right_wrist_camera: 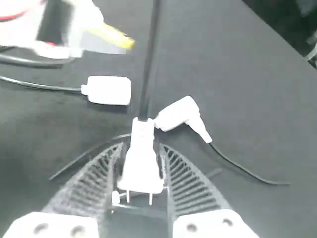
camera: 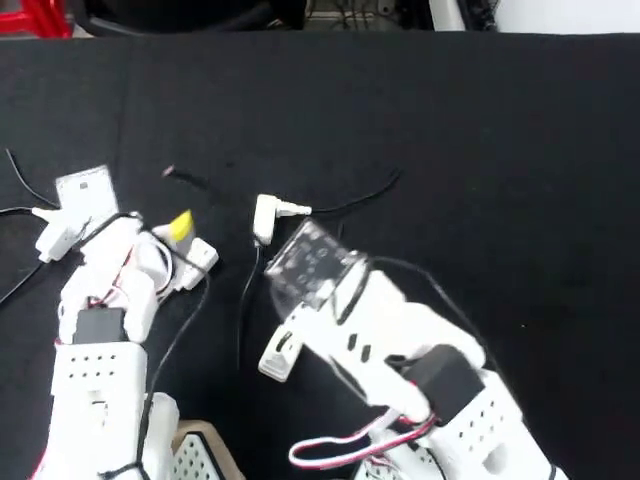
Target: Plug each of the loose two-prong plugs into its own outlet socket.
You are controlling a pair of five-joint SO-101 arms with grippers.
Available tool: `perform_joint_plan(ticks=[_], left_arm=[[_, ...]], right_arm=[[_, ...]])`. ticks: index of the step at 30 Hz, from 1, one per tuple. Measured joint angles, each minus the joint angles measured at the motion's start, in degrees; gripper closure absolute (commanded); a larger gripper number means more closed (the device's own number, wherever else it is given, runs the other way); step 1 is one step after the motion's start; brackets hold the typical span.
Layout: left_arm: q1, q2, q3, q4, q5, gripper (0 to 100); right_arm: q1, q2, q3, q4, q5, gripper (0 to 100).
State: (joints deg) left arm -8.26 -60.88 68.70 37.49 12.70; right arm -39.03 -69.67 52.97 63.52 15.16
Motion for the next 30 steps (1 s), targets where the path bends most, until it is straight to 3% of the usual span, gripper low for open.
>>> perform_joint_plan(ticks=[4, 11, 18, 27, 30], left_arm=[[6.7, -5.1, -5.2, 6.2, 1.8, 75], [20.1, -22.7, -6.9, 20.2, 2.1, 75], [28.6, -42.1, 2.5, 21.8, -1.1, 75], [29.1, -41.9, 3.0, 22.4, -2.8, 75], [22.9, -43.0, 0.5, 27.0, -4.8, 75]], right_arm=[[-4.1, -0.2, 5.5, -5.3, 0.0, 98.7], [-4.9, -0.4, 10.4, -9.4, -0.1, 98.7], [-4.9, -0.4, 10.4, -9.8, -0.1, 98.7], [-4.9, -0.4, 10.4, -9.8, -0.1, 98.7], [-4.9, -0.3, 10.4, -9.8, -0.1, 98.7]])
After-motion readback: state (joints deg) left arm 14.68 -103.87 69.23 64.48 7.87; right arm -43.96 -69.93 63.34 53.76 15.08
